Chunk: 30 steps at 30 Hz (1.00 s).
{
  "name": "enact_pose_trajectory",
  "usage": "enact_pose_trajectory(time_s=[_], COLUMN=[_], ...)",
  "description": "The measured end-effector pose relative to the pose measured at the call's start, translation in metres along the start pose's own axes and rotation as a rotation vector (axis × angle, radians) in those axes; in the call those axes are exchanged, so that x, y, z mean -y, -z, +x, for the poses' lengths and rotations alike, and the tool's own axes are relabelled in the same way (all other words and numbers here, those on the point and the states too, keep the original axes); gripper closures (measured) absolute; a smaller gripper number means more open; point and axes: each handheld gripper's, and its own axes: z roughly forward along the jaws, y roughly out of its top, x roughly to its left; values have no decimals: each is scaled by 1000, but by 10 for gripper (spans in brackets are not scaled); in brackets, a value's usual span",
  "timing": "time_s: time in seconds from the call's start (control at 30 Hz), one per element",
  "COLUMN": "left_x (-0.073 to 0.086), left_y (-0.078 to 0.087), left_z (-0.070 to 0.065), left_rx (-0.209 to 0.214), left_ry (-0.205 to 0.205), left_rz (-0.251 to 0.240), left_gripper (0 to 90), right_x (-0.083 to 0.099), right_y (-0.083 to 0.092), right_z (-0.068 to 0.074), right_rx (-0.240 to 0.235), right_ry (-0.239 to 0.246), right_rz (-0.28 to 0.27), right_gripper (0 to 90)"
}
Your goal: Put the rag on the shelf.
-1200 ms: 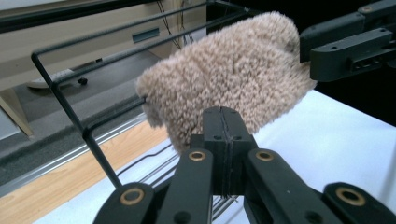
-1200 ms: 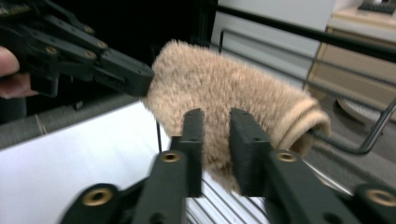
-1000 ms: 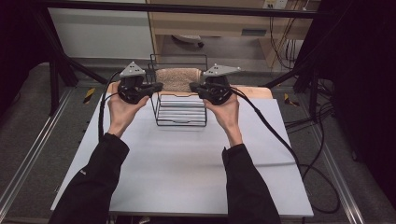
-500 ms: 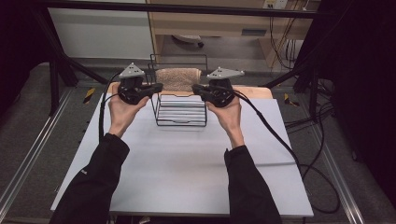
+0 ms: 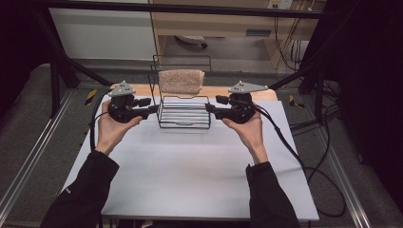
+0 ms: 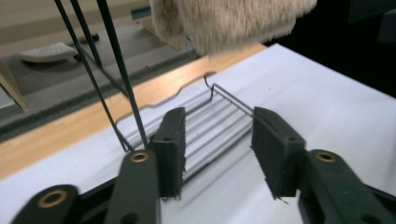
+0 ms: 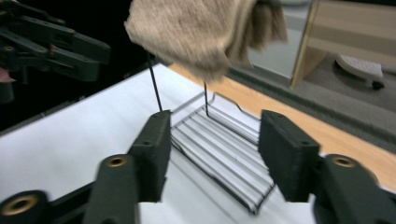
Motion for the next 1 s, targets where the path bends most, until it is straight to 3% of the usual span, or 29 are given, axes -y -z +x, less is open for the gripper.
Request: enact_pose_trajectory(time_s=[0.23,0.53,0.73,1.0], left_x=[31,71,96,123], left_y=[1,-1,3,8], left_z=[-6,-12,-12,-11], left_rx=[-8,-30,-21,-18], left_ry=[-23,-35,2,12], left_rz=[41,99,100,107], left_gripper=[308,137,97,88], right_x=[35,73,98,136], right_y=[13,29,35,44], right_z=[-13,-25,-27,-30], right_rx=[36,28,26,21], right_ry=[-44,-89,-109,-151], right_rz=[23,71,95,129], right_gripper=[175,60,26,10])
